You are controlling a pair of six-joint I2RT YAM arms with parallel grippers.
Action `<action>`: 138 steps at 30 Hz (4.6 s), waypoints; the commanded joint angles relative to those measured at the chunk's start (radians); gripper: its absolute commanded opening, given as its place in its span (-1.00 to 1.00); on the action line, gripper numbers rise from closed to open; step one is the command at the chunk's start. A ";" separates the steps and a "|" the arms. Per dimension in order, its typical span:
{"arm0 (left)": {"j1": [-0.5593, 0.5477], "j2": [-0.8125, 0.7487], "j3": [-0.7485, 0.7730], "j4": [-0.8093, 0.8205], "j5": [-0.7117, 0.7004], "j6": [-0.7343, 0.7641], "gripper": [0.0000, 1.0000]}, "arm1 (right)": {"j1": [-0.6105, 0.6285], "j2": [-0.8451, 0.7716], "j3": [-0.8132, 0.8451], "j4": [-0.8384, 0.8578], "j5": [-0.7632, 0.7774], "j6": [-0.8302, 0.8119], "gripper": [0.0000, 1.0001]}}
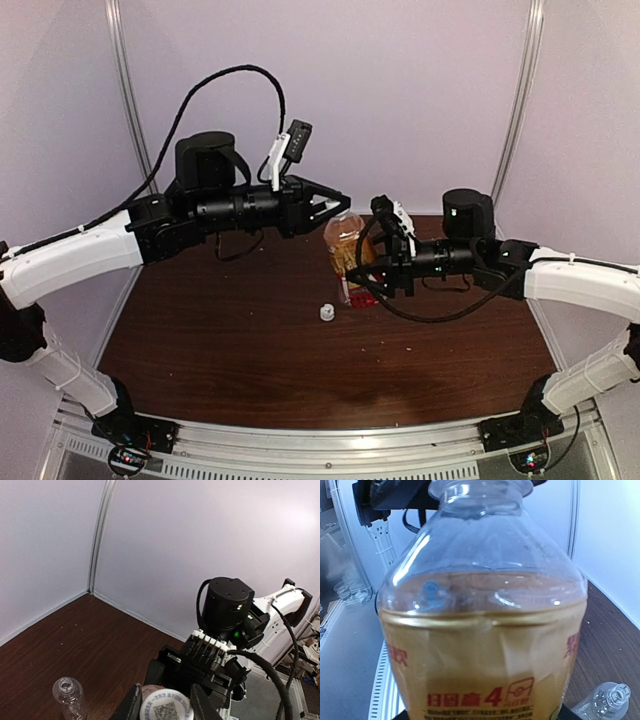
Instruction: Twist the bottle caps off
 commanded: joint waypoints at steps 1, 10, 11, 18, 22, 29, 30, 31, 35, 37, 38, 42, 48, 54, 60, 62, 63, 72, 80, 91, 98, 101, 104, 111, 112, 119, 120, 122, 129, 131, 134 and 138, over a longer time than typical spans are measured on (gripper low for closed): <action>-0.068 -0.001 0.078 -0.134 -0.305 -0.076 -0.74 | -0.003 -0.025 -0.001 -0.003 0.176 0.008 -0.29; -0.067 0.001 0.081 -0.099 -0.234 0.011 -0.15 | -0.003 -0.038 -0.016 -0.004 0.120 -0.001 -0.29; -0.067 -0.003 0.077 -0.093 -0.221 0.029 -0.06 | -0.003 -0.037 -0.016 -0.003 0.108 -0.003 -0.28; -0.025 -0.062 0.031 -0.058 -0.027 0.145 0.38 | -0.003 -0.026 -0.010 -0.006 -0.080 -0.026 -0.27; 0.055 -0.092 -0.020 -0.007 0.198 0.138 0.47 | -0.003 -0.017 -0.006 0.006 -0.191 -0.013 -0.27; 0.093 -0.101 -0.044 0.082 0.487 0.178 0.51 | -0.003 -0.001 -0.007 0.073 -0.309 0.040 -0.27; 0.093 -0.096 -0.046 0.099 0.517 0.177 0.51 | -0.003 0.003 -0.005 0.084 -0.325 0.049 -0.27; 0.093 -0.089 -0.045 0.118 0.546 0.173 0.51 | -0.003 0.008 -0.004 0.097 -0.341 0.052 -0.27; 0.093 -0.057 -0.039 0.218 0.610 0.127 0.51 | -0.003 0.024 -0.004 0.149 -0.386 0.120 -0.27; 0.093 -0.037 -0.028 0.251 0.631 0.109 0.50 | -0.003 0.029 -0.007 0.167 -0.396 0.134 -0.27; 0.093 -0.019 -0.017 0.250 0.639 0.107 0.49 | -0.004 0.030 -0.007 0.175 -0.400 0.142 -0.27; 0.093 0.023 0.016 0.241 0.647 0.105 0.46 | -0.002 0.032 -0.013 0.208 -0.421 0.168 -0.27; 0.093 0.054 0.029 0.283 0.663 0.074 0.31 | -0.002 0.038 -0.016 0.219 -0.430 0.176 -0.28; 0.093 0.065 0.026 0.318 0.672 0.047 0.26 | -0.002 0.044 -0.024 0.215 -0.429 0.171 -0.28; 0.093 0.076 0.033 0.327 0.673 0.036 0.14 | -0.001 0.045 -0.025 0.214 -0.428 0.169 -0.29; 0.093 0.080 0.034 0.328 0.676 0.032 0.09 | -0.002 0.041 -0.026 0.209 -0.425 0.165 -0.29; 0.093 0.081 0.034 0.331 0.677 0.031 0.09 | -0.001 0.039 -0.026 0.206 -0.424 0.163 -0.29; 0.093 0.092 0.026 0.326 0.681 0.036 -0.05 | -0.001 0.032 -0.027 0.189 -0.416 0.152 -0.29; 0.093 0.088 0.017 0.320 0.687 0.036 -0.38 | -0.001 0.027 -0.023 0.171 -0.398 0.142 -0.29; 0.087 0.028 0.019 0.092 0.272 0.039 -0.92 | -0.003 -0.006 0.026 0.004 -0.056 0.065 -0.29; -0.004 0.002 0.081 -0.126 -0.252 -0.020 -0.95 | -0.001 -0.013 0.017 -0.002 0.125 0.066 -0.29; -0.018 -0.003 0.081 -0.126 -0.301 -0.035 -0.87 | -0.001 -0.015 0.015 -0.005 0.140 0.065 -0.30; -0.019 0.002 0.085 -0.117 -0.289 -0.030 -0.75 | -0.002 -0.018 0.012 -0.005 0.139 0.066 -0.29; -0.012 0.003 0.085 -0.083 -0.179 0.035 -0.25 | -0.001 -0.017 0.003 -0.001 0.098 0.040 -0.30; -0.007 0.001 0.082 -0.076 -0.157 0.037 -0.17 | -0.001 -0.015 0.001 0.004 0.087 0.036 -0.30; 0.068 -0.042 0.017 0.049 0.050 0.029 0.23 | -0.002 -0.017 -0.026 0.060 -0.020 0.034 -0.30; 0.077 -0.048 0.005 0.072 0.098 0.026 0.28 | -0.001 -0.015 -0.028 0.068 -0.035 0.034 -0.29; 0.098 -0.057 -0.019 0.122 0.174 0.015 0.36 | -0.001 -0.010 -0.033 0.083 -0.070 0.034 -0.30; 0.127 -0.047 -0.056 0.243 0.410 -0.002 0.53 | -0.002 0.004 -0.050 0.188 -0.171 0.075 -0.29; 0.127 -0.037 -0.055 0.268 0.447 -0.009 0.54 | -0.002 0.014 -0.059 0.243 -0.190 0.104 -0.29; 0.127 -0.023 -0.054 0.298 0.477 -0.017 0.51 | -0.002 0.040 -0.061 0.319 -0.222 0.144 -0.29; 0.127 0.002 -0.041 0.332 0.519 -0.032 0.44 | -0.001 0.066 -0.070 0.406 -0.259 0.192 -0.29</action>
